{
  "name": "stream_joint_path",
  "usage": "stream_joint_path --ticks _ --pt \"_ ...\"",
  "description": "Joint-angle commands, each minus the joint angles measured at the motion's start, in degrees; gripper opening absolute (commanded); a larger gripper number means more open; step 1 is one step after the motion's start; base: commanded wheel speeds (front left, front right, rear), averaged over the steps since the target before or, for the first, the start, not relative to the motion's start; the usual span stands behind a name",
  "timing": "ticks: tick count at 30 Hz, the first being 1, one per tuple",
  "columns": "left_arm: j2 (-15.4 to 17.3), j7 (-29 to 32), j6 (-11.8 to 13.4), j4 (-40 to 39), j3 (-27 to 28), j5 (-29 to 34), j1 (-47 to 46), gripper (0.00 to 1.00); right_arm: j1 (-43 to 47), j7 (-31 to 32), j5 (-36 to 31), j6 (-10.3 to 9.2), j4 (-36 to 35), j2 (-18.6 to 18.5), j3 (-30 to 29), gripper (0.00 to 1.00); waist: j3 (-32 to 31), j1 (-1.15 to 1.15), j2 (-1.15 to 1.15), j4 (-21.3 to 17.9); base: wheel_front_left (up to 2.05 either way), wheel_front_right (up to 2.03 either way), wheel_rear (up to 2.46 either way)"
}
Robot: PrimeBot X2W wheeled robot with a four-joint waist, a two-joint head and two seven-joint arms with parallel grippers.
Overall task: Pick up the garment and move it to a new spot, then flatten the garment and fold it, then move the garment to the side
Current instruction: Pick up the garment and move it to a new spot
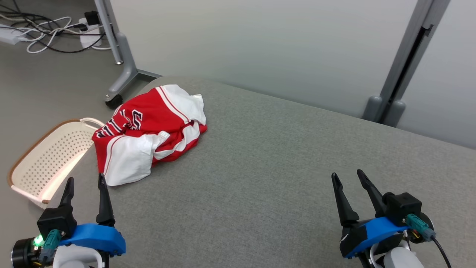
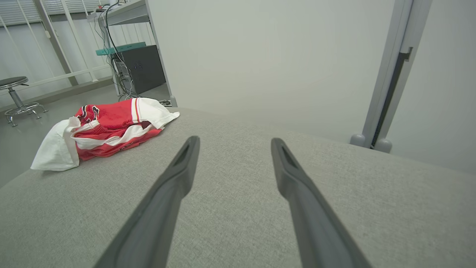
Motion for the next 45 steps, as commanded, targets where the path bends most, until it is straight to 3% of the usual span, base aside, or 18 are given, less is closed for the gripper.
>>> stream_joint_path --ticks 1,11,19,24,35,45 --pt "0.15 0.17 0.34 -0.44 -0.09 -0.24 0.22 1.00 -0.07 -0.20 -0.35 0.03 -0.18 -0.37 -0.35 1.00 0.92 0.00 0.00 1.97 0.00 0.00 0.00" --pt "0.68 -0.21 1.04 -0.82 0.68 -1.40 1.03 1.00 -0.73 -0.21 -1.25 0.03 -0.21 -0.35 0.19 1.00 1.59 0.00 0.00 4.91 0.00 0.00 0.00" --pt "0.90 -0.92 1.83 -1.23 1.91 -2.60 0.34 1.00 -1.41 -0.20 -1.96 0.02 -0.19 -0.37 0.94 1.00 2.62 0.00 0.00 3.91 0.00 0.00 0.00" --pt "1.70 -1.27 2.07 -1.60 3.43 -3.99 -2.40 1.00 -2.74 -0.21 -3.75 0.03 -1.50 -0.37 0.07 1.00 5.17 0.00 0.00 1.51 0.00 0.00 0.00" --pt "7.87 -0.62 1.38 0.69 7.33 -7.01 -16.85 1.00 -6.99 0.19 -9.99 0.02 -7.21 -0.34 -1.45 1.00 15.75 0.00 0.00 -6.03 0.00 0.00 0.00" --pt "14.55 2.09 -0.67 10.44 7.82 -8.23 -30.78 1.00 -8.30 2.83 -13.22 0.02 -18.14 -0.34 -1.92 1.00 23.57 0.00 0.00 -11.90 0.00 0.00 0.00"
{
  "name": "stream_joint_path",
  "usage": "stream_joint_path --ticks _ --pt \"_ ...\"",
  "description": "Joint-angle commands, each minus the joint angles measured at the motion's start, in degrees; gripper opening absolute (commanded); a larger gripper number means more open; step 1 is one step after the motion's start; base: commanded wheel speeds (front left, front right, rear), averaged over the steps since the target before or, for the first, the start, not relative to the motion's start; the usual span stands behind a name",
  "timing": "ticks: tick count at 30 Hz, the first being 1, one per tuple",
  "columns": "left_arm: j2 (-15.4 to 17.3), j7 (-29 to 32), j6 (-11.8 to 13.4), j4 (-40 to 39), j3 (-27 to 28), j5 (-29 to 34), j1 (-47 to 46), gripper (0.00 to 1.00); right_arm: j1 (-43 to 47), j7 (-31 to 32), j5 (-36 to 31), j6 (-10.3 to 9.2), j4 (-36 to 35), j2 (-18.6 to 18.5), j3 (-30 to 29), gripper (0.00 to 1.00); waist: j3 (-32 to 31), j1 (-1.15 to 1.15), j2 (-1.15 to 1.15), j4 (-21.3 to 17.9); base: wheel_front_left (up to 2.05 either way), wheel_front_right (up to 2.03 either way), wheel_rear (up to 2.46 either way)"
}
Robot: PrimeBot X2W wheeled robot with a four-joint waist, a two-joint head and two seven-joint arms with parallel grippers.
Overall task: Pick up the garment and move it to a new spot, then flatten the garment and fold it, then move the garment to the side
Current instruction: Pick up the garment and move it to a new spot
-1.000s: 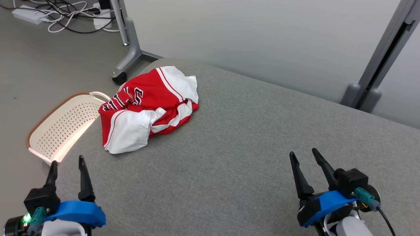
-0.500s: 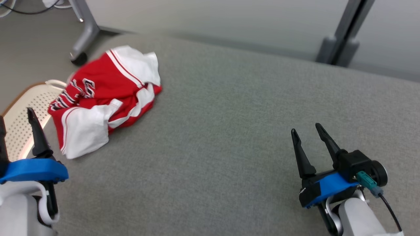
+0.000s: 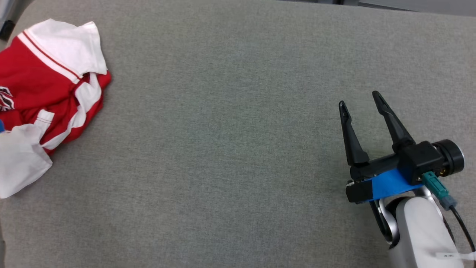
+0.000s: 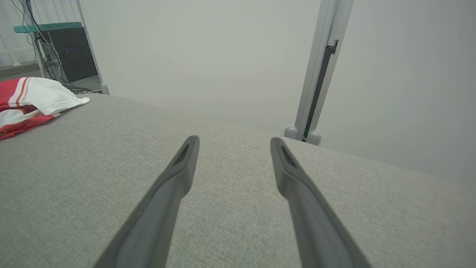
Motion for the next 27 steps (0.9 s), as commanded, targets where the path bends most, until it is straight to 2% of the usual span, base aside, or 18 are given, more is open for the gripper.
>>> stream_joint_path --ticks 1,11,20,27 --pt "0.88 0.82 -0.38 1.98 0.00 -0.53 -2.21 1.00 -0.78 0.54 -0.39 0.01 -1.36 -0.35 -0.14 1.00 0.58 -0.01 -0.01 -0.71 0.00 0.00 0.00" --pt "5.14 7.03 -3.34 17.25 -2.82 -0.09 -9.49 1.00 0.36 3.57 -1.37 0.01 -8.23 -0.36 -0.18 1.00 3.49 -0.01 -0.01 -3.16 0.00 0.00 0.00" --pt "3.83 12.03 -6.25 28.45 -4.93 -2.80 -13.67 1.00 0.23 4.66 -1.63 0.01 -10.01 -0.82 0.09 1.00 5.00 -0.01 -0.01 -3.39 0.00 0.00 0.00" --pt "2.66 14.24 -6.75 35.06 -6.31 -4.66 -15.90 1.00 -0.10 4.82 -1.71 0.01 -10.38 -1.08 0.75 1.00 5.96 -0.01 -0.01 -4.13 0.00 0.00 0.00"
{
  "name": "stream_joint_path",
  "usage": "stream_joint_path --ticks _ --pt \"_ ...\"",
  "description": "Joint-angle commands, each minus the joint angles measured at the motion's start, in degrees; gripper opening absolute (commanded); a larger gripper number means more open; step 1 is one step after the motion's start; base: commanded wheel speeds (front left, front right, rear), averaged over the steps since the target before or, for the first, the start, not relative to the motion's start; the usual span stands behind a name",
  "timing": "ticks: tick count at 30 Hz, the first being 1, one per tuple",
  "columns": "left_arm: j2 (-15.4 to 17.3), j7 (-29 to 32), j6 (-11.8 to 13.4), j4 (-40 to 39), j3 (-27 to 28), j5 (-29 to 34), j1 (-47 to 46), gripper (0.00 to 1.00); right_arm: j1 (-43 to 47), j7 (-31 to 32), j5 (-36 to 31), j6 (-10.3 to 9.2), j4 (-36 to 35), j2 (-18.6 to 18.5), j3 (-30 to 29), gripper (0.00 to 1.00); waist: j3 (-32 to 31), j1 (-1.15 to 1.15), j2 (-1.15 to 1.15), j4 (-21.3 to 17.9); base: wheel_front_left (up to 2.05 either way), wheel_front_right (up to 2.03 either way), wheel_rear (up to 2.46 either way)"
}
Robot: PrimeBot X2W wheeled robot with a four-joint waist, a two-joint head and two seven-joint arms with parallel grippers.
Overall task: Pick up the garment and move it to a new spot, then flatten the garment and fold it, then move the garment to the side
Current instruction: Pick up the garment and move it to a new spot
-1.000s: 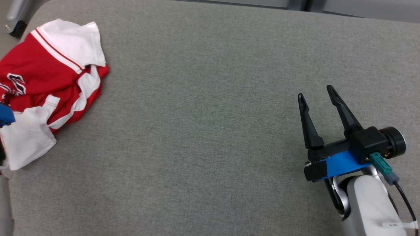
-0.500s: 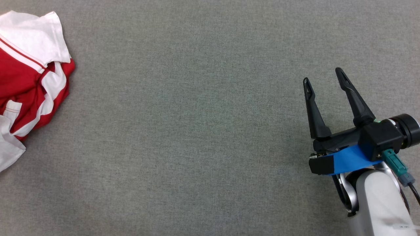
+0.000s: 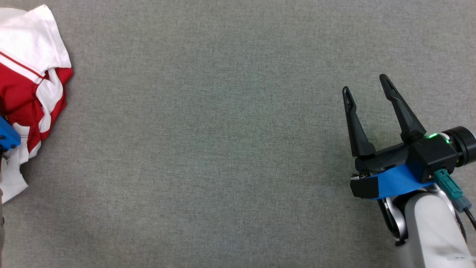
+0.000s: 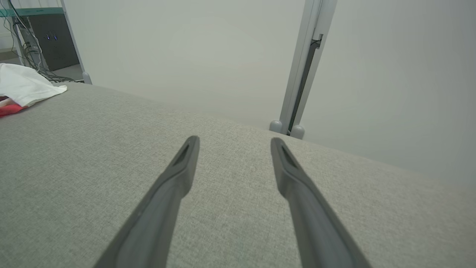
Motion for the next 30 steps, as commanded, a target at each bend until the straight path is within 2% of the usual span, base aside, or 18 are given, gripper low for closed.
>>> stream_joint_path --ticks 1,2,3,4,5,7,19,24,30 --pt "-0.07 0.13 -0.37 1.18 -0.59 -0.34 -1.10 1.00 -0.37 0.00 -0.34 0.01 -0.32 -0.38 0.19 1.00 0.16 0.00 0.00 -0.22 0.00 0.00 0.00" --pt "-0.12 0.58 -0.42 1.82 -0.90 -0.23 -1.23 1.00 -0.33 -0.07 -0.31 0.01 -0.33 -0.37 0.33 1.00 0.21 0.00 0.00 -0.36 0.00 0.00 0.00" --pt "-0.14 0.41 -0.45 2.20 -1.14 -0.26 -1.45 0.50 -0.30 -0.09 -0.29 0.01 -0.37 -0.35 0.38 1.00 0.25 0.00 0.00 -0.44 0.00 0.00 0.00" --pt "-0.05 -0.12 -0.44 2.44 -1.27 -0.43 -1.62 0.21 -0.34 -0.09 -0.23 0.01 -0.37 -0.34 0.43 1.00 0.32 0.00 0.00 -0.50 0.00 0.00 0.00" --pt "0.02 -0.34 -0.47 2.73 -1.56 -0.45 -1.80 0.00 -0.37 -0.10 -0.16 0.01 -0.34 -0.32 0.47 1.00 0.36 0.00 0.00 -0.55 0.00 0.00 0.00" --pt "0.07 -0.97 -0.50 3.16 -1.99 -0.79 -2.20 0.00 -0.20 -0.26 -0.07 0.01 -0.20 -0.29 0.53 1.00 0.33 0.00 0.00 -0.61 0.00 0.00 0.00" --pt "3.40 -13.88 -0.41 -0.45 -6.84 -0.19 -4.97 0.00 0.47 -1.83 1.10 0.01 3.84 0.19 0.28 1.00 -4.11 0.00 0.00 -0.59 0.00 0.00 0.00" --pt "5.23 -17.67 -0.42 -6.42 -10.67 -1.01 -7.98 0.00 1.43 -4.09 2.64 0.01 7.86 0.43 -0.16 1.00 -7.92 0.00 0.00 -1.37 0.00 0.00 0.00" --pt "6.43 -18.33 -0.41 -15.00 -15.32 -0.19 -11.36 0.00 2.20 -5.82 5.34 0.01 11.47 0.47 -0.72 1.00 -10.81 0.00 0.00 -3.17 0.00 0.00 0.00"
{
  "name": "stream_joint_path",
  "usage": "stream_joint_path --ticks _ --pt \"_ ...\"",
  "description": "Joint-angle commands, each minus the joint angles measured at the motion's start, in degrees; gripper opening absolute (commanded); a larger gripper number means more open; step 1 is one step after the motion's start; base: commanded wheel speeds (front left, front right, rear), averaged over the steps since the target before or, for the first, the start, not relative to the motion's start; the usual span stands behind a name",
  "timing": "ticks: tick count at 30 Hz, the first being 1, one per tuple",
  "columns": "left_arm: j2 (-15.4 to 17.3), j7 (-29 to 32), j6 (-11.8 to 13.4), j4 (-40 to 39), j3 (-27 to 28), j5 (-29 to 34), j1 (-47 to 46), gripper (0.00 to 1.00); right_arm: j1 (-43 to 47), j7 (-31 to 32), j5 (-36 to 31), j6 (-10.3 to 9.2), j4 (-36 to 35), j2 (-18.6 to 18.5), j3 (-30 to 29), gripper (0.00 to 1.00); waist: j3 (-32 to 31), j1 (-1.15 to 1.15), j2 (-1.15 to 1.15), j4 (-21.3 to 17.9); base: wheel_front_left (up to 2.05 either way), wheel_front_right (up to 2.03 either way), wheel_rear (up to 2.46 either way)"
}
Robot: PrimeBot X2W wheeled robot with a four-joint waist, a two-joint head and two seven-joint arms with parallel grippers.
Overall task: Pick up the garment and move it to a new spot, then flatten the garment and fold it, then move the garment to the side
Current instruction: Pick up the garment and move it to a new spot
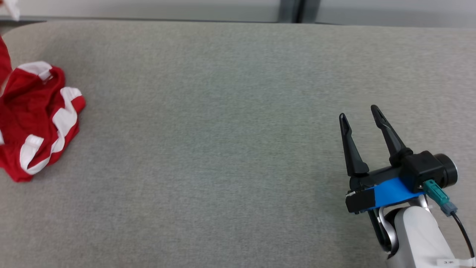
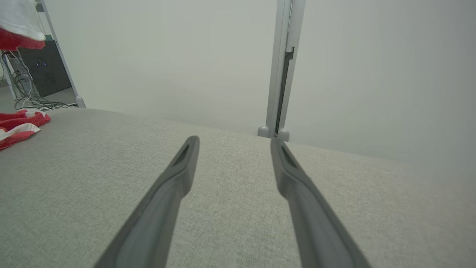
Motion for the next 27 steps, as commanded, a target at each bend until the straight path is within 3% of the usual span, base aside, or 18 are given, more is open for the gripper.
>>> stream_joint_path --ticks 1,8,15,21,27 --pt "-0.09 -0.16 -0.11 -2.00 -0.92 0.18 -1.50 0.00 1.01 -0.48 0.87 0.01 0.77 0.00 -0.19 1.00 -1.63 0.01 0.00 -1.68 0.00 0.00 0.00" --pt "0.62 4.01 -0.12 -17.99 -5.91 -0.13 -5.95 0.00 1.07 -1.76 4.31 0.01 3.30 -0.03 -0.24 1.00 -3.45 0.01 0.00 -7.62 0.00 0.00 0.00" --pt "-4.03 11.14 0.11 -30.84 -10.84 -0.78 -8.98 0.00 0.22 -1.98 8.11 0.01 2.02 -0.02 0.84 1.00 -3.25 0.01 0.00 -14.82 0.00 0.00 0.00" --pt "-9.54 13.65 0.14 -33.34 -16.03 -1.30 -5.13 0.00 0.78 -1.96 9.44 0.01 0.44 -0.01 0.76 1.00 -3.00 0.01 0.00 -18.78 0.00 0.00 0.00" --pt "-13.27 12.89 0.13 -31.59 -21.40 -1.78 3.28 0.00 1.13 -1.97 10.24 0.02 -0.40 -0.01 0.95 1.00 -3.14 0.01 0.00 -20.06 0.00 0.00 0.00"
